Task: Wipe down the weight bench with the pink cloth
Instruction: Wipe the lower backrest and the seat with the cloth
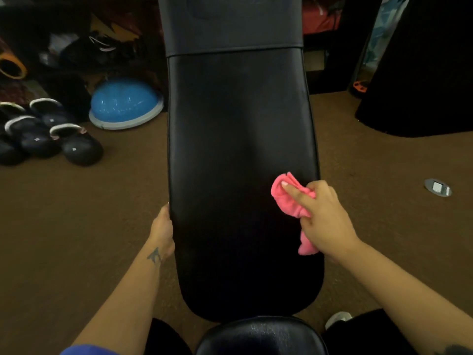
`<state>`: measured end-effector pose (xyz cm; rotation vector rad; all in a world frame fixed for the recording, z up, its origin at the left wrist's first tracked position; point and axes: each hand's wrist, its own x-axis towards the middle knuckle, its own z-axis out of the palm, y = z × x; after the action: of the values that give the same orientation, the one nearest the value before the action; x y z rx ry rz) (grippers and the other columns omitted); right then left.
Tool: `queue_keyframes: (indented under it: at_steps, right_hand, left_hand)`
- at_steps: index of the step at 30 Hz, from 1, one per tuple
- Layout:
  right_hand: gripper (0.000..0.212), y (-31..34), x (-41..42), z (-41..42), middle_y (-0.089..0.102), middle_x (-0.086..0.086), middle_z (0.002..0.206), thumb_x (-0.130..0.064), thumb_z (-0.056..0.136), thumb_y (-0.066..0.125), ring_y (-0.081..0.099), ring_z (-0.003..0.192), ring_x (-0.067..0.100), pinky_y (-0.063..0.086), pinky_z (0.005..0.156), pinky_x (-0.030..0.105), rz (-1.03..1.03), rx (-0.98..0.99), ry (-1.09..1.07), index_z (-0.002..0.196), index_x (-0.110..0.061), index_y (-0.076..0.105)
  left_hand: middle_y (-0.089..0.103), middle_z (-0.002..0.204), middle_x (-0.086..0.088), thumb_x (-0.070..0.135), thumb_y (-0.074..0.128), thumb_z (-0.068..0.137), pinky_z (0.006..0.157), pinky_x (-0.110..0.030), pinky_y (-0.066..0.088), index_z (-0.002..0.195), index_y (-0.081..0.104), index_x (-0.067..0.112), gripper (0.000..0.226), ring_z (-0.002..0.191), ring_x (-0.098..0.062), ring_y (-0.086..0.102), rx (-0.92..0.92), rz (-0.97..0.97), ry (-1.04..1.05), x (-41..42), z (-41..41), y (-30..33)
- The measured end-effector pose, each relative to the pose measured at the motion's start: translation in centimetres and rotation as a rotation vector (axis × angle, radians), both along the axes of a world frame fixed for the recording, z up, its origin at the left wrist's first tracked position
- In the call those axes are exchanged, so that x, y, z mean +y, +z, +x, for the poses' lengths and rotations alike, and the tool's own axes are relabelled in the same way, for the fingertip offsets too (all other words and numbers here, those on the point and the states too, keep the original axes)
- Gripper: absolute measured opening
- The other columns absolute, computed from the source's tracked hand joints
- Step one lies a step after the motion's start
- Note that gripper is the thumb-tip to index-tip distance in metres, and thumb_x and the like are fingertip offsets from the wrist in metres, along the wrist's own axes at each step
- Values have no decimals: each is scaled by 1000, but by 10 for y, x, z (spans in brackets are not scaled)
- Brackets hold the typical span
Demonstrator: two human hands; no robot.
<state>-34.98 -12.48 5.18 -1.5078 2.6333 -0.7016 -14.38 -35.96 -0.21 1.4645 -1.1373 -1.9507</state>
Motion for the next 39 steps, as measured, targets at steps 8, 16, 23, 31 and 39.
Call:
queue_keyframes:
  at_steps: [8, 16, 23, 31, 39]
  right_hand:
    - [73, 13, -4, 20, 66, 1, 105, 15, 55, 61, 63, 97, 12, 51, 80, 24, -677, -1402, 51, 120, -18, 53]
    - [82, 1, -11, 35, 56, 26, 122, -4, 48, 82, 53, 114, 38, 45, 97, 44, -642, -1854, 160, 124, 1, 52]
    - [51, 1, -10, 29, 68, 6, 104, -46, 51, 85, 63, 100, 24, 50, 82, 36, -461, -1461, 50, 95, -25, 71]
    - [79, 12, -8, 25, 67, 8, 97, -21, 42, 93, 65, 90, 22, 54, 70, 30, -545, -1732, 87, 110, -9, 56]
    - [66, 31, -1, 10, 65, 3, 82, -31, 44, 92, 64, 75, 14, 53, 63, 24, -420, -1678, 135, 92, -8, 54]
  left_hand:
    - [56, 122, 0, 8, 48, 95, 94, -17, 43, 130, 50, 18, 37, 106, 0, 54, -23, -685, 457, 26, 1, 12]
    - [65, 74, 3, 40, 45, 85, 56, -22, 45, 95, 61, 9, 37, 64, -10, 55, 234, -440, -370, 125, -27, 57]
    - [69, 97, -12, 29, 79, 71, 67, -29, 55, 103, 61, -1, 48, 81, -16, 66, 209, -224, -539, 129, -32, 61]
    - [69, 108, -11, 44, 89, 52, 92, -36, 48, 102, 72, 13, 61, 100, -22, 62, 506, 76, -462, 121, -29, 61]
    - [71, 98, -10, 52, 70, 69, 89, -34, 51, 98, 72, 11, 50, 94, -20, 65, 379, -20, -388, 117, -29, 67]
